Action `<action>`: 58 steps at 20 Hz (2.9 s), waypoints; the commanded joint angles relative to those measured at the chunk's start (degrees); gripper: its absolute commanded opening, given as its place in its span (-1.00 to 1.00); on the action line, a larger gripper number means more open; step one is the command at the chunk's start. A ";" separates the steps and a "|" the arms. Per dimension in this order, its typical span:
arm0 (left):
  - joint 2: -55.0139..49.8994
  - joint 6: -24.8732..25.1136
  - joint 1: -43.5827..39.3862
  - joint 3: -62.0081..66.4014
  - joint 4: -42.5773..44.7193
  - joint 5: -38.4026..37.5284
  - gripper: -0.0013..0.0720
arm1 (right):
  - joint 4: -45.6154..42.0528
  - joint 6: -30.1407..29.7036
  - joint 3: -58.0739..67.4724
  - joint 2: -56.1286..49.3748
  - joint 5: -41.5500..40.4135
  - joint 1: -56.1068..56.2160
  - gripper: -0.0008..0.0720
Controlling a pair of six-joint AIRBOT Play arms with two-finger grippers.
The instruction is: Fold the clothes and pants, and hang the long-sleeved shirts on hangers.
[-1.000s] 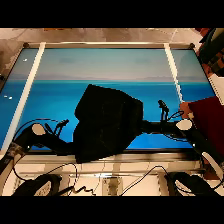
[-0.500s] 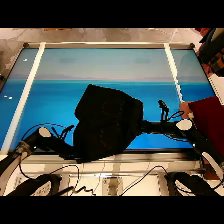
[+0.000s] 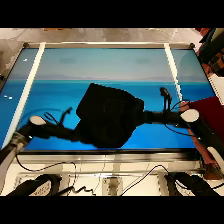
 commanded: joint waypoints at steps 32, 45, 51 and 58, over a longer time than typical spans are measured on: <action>-6.45 -2.82 -7.93 21.16 4.13 25.05 -0.94 | -8.37 23.19 3.04 -5.55 -19.61 -3.91 -0.90; -21.09 -7.06 -25.42 14.51 3.63 11.04 0.94 | -37.20 12.83 5.79 -5.62 13.53 -17.51 0.60; -21.66 -7.06 -25.00 14.53 2.60 11.02 0.94 | -29.81 14.56 7.93 -13.90 12.46 -25.14 0.62; -21.66 -7.06 -25.00 14.53 2.60 11.02 0.94 | -12.46 3.15 14.38 -29.27 15.63 -29.18 0.83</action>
